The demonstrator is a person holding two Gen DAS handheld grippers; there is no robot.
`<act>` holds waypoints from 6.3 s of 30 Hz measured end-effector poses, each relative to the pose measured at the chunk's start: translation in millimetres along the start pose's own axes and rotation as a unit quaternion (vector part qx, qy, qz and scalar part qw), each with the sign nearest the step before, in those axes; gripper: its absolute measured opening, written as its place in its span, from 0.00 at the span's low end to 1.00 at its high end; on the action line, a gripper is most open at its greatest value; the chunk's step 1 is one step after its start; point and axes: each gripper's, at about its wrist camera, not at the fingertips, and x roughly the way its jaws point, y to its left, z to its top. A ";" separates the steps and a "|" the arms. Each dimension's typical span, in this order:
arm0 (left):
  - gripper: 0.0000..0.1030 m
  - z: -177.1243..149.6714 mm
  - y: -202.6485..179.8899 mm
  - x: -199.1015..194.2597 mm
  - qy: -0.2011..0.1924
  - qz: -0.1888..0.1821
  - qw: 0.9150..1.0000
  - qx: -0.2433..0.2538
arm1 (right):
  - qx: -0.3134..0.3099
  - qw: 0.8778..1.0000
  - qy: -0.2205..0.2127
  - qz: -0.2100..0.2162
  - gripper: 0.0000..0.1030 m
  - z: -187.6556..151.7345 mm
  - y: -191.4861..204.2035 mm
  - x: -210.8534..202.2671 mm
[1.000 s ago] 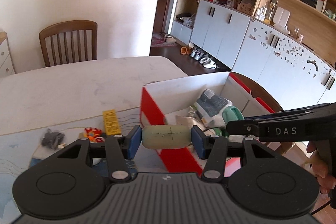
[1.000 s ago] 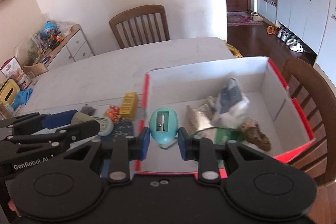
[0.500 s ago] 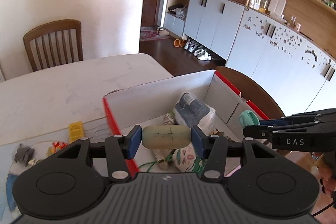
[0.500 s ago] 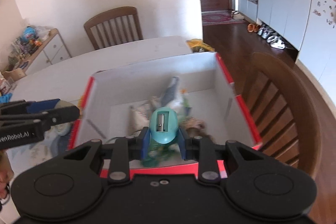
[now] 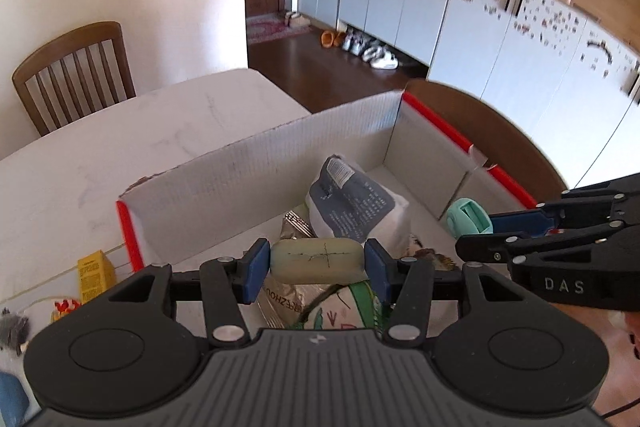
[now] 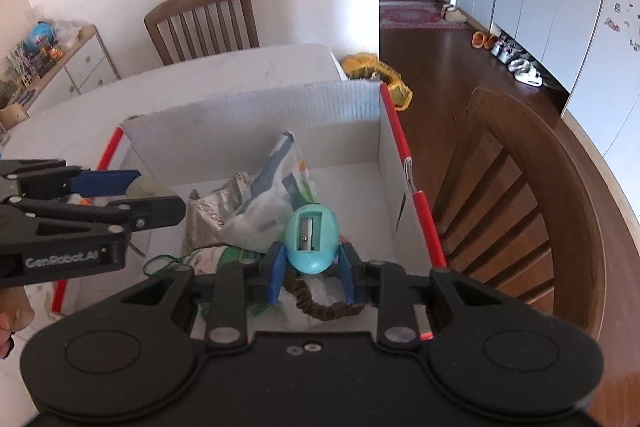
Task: Organize objects
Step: 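Carry the sharpener with the right tool while the left tool carries the soap bar into the box, then open the right tool to drop the sharpener while the left tool releases the soap bar, then withdraw both open tools from the box back toward the mat, then grasp the black bead bag with the left tool while the right tool grasps the pale blue tape dispenser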
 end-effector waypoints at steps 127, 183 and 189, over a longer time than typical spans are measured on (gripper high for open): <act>1.00 -140.2 291.8 -100.1 -0.043 0.052 0.989 -0.131 | -0.104 0.990 -0.023 0.097 0.91 -14.9 279.2 20.3; 0.41 -132.8 324.4 -6.9 -0.005 0.090 0.991 -0.104 | -0.133 0.988 0.012 0.084 0.52 -18.4 326.3 140.5; 0.37 -132.8 324.5 -16.2 -0.007 0.095 0.990 -0.104 | -0.117 0.990 0.012 0.083 0.52 -19.2 322.4 137.3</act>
